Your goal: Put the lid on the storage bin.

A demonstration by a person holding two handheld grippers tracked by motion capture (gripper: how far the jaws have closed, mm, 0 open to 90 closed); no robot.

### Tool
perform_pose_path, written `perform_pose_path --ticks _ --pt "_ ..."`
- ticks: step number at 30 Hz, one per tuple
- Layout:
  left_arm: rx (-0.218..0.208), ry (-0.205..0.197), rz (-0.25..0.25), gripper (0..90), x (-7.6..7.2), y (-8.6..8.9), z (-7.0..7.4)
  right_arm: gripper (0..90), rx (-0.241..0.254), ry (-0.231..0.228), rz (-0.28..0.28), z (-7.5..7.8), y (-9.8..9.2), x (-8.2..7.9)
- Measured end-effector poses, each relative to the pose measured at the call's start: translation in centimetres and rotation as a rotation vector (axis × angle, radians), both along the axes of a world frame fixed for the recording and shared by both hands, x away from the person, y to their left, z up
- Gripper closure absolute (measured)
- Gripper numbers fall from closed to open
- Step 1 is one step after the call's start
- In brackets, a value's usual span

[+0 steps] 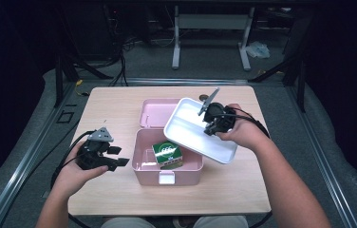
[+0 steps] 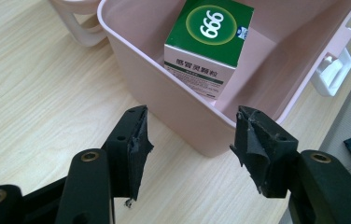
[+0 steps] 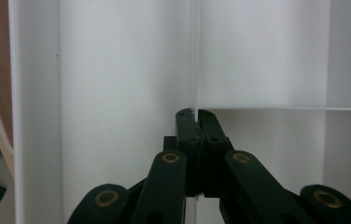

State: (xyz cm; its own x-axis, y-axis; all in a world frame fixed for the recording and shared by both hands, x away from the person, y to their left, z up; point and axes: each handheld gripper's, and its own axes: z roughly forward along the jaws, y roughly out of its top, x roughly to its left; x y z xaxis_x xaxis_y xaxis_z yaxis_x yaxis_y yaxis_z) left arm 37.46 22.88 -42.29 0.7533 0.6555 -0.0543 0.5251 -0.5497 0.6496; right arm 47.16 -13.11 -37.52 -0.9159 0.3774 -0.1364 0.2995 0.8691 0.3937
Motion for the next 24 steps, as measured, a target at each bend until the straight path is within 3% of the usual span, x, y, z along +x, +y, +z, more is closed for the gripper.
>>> perform_pose_path --ticks 9,17,24 --pt "-0.002 0.003 0.002 44.5 0.1 0.0 -0.1 89.8 -0.043 -0.016 0.176 0.3 5.3 -1.0" --pt "0.002 0.004 0.001 44.5 0.1 -0.1 -0.2 89.8 -0.067 -0.02 0.255 0.0 8.6 -1.6" --pt "-0.002 0.002 0.002 44.4 0.0 0.0 -0.2 89.8 -0.083 -0.017 0.29 -0.8 9.8 -1.6"
